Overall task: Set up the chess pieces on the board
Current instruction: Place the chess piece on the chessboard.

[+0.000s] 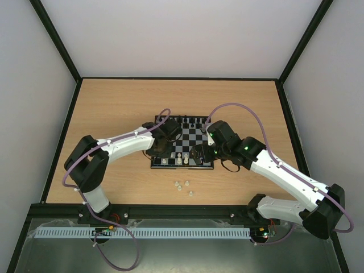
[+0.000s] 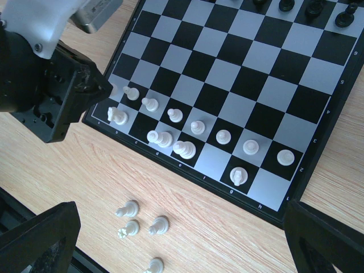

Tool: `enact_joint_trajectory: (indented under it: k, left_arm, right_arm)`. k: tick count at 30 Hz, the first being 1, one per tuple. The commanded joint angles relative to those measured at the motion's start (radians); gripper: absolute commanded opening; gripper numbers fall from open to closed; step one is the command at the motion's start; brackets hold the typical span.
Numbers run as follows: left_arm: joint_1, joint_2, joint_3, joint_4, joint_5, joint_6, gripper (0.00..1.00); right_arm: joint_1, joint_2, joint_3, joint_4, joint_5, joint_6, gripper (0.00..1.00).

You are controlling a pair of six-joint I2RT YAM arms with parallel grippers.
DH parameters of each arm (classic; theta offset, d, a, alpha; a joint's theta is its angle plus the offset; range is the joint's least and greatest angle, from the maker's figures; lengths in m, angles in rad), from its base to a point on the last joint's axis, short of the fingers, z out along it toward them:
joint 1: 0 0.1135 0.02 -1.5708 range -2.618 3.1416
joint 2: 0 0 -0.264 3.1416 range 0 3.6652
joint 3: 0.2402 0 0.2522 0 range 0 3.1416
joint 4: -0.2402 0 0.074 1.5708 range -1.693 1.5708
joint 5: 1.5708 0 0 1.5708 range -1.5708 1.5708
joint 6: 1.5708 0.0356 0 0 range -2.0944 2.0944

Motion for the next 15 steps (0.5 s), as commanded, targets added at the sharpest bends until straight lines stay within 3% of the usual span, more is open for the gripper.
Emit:
enact_joint_trajectory:
  k: [1, 15]
  left_arm:
    - [0.014, 0.024, 0.022, -0.001, -0.003, 0.032, 0.06]
    - [0.051, 0.031, -0.022, 0.03, 0.008, 0.04, 0.07]
  right_arm:
    - [0.008, -0.012, -0.011, -0.009, 0.01, -0.006, 0.99]
    - [0.007, -0.009, -0.013, -0.008, 0.009, -0.007, 0.99]
